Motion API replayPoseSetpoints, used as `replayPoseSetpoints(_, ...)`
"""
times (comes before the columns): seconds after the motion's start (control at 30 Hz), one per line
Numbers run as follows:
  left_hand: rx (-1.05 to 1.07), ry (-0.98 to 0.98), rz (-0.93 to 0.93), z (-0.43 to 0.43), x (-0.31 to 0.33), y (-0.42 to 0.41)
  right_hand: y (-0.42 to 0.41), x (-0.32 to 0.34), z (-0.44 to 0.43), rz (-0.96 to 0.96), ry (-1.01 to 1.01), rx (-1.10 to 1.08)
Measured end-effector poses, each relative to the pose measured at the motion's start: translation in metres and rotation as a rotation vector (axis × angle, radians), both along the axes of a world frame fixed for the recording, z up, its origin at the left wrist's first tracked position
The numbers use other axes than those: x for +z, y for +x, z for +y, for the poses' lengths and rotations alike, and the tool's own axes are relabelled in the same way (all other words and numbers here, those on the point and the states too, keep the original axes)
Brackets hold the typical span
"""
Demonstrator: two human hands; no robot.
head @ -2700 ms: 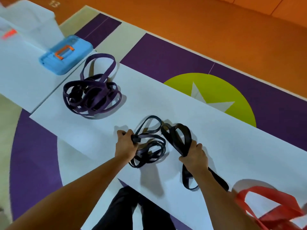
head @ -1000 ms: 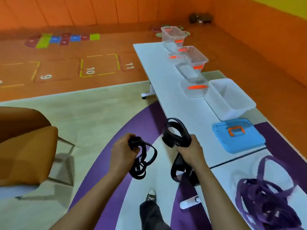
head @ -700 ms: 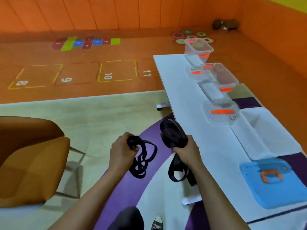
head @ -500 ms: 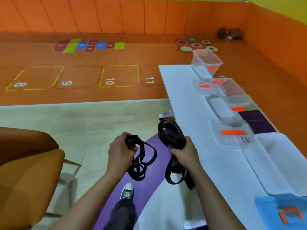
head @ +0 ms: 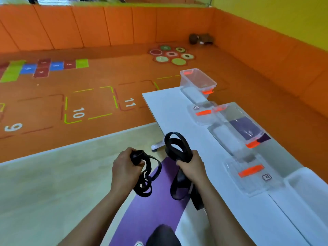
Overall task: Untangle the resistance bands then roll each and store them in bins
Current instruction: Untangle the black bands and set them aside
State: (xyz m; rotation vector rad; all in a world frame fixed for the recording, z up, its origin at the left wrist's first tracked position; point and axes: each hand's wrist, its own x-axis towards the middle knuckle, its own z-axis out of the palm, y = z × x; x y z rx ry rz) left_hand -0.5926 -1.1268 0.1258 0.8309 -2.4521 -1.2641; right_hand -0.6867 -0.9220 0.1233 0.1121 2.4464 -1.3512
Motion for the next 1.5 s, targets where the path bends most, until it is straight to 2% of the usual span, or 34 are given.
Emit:
replayPoseSetpoints(0.47,-0.228,-0.116,-0.002,-0.084,0.006,-0.320,-0.268,-0.026,-0.080,-0.053,-0.080,-0.148)
replayPoseSetpoints(0.77,-0.283,-0.069,-0.026,-0.126,0.006,-0.504,-0.422,-0.034,-0.125,-0.051,-0.031,-0.201)
replayPoseSetpoints(0.97,-0.444,0.000,-0.147,-0.156,-0.049,-0.614,-0.498,-0.071,-0.145,-0.043,0.026,-0.245)
replayPoseSetpoints(1.17,-0.705,0.045,-0.278,-0.185,-0.102,-0.711,-0.556,-0.091,-0.179,-0.056,0.085,-0.408)
replayPoseSetpoints(1.37,-0.955,-0.221,-0.429,-0.191,-0.157,-0.744,-0.584,-0.130,-0.203,-0.136,0.212,-0.501)
replayPoseSetpoints(1.5,-0.993,-0.625,-0.588,-0.194,-0.169,-0.750,-0.602,-0.147,-0.212,-0.198,0.418,-0.395)
